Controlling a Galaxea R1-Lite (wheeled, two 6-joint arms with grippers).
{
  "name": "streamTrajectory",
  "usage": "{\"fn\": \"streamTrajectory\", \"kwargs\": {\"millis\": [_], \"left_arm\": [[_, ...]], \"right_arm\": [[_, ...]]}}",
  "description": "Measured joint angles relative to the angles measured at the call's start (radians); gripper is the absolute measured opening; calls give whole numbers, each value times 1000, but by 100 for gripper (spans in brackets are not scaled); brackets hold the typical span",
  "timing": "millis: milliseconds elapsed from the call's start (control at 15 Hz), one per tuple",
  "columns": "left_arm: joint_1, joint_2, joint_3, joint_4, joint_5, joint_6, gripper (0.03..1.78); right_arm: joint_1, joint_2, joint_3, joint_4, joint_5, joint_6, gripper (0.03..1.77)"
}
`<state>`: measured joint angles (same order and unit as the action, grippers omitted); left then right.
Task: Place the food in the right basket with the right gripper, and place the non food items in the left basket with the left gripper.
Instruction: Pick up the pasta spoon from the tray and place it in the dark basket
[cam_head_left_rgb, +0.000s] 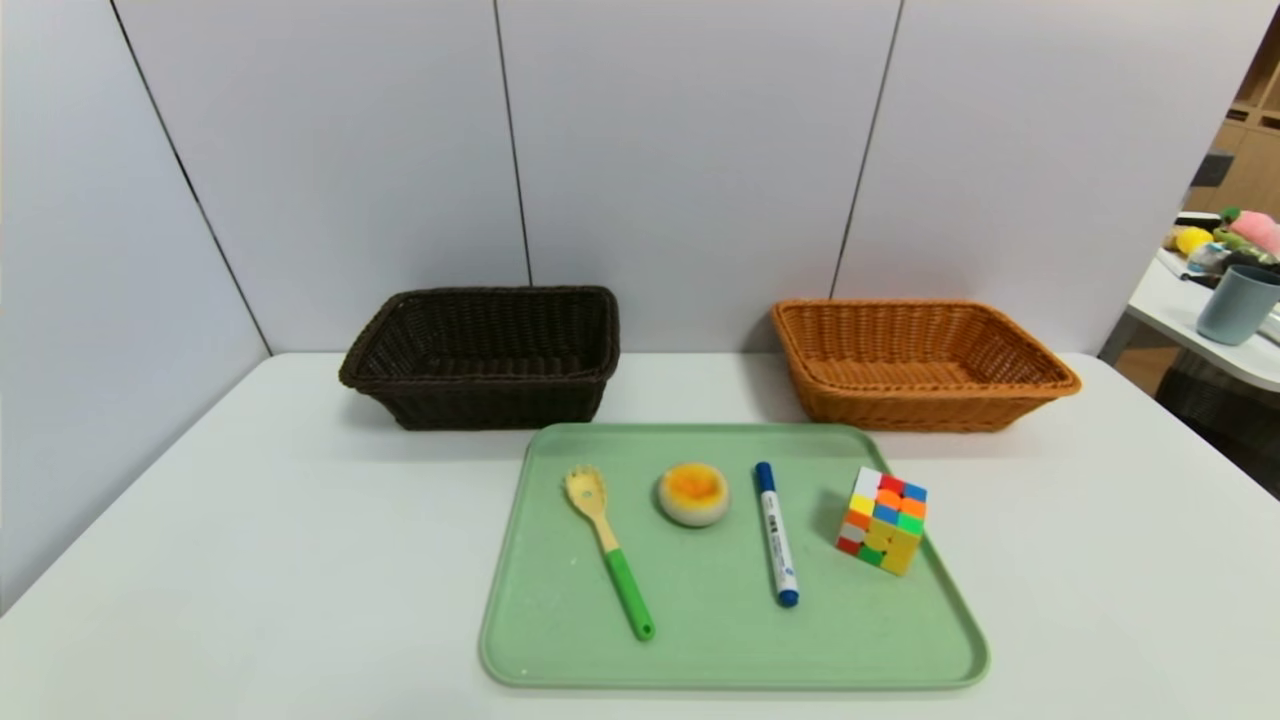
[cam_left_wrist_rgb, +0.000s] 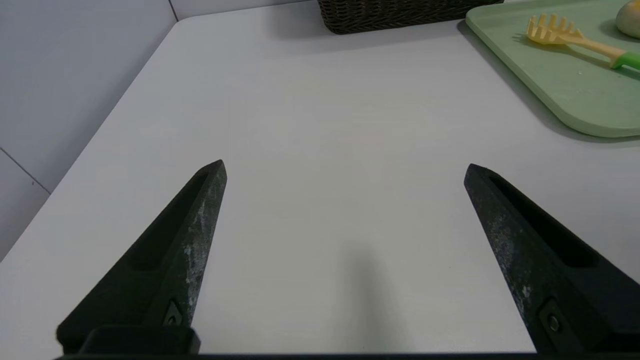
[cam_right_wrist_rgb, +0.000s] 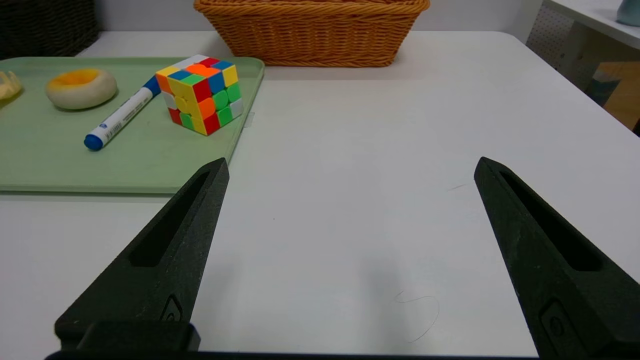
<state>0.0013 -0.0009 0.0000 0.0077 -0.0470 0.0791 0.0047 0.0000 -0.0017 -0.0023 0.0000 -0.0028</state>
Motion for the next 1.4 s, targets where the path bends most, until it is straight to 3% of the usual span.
{"fn": "streamTrajectory", "kwargs": {"millis": [1400], "left_arm": [[0, 0, 0, -3, 2, -2, 169]], "right_arm": [[0, 0, 1, 0, 0, 0, 169]]}}
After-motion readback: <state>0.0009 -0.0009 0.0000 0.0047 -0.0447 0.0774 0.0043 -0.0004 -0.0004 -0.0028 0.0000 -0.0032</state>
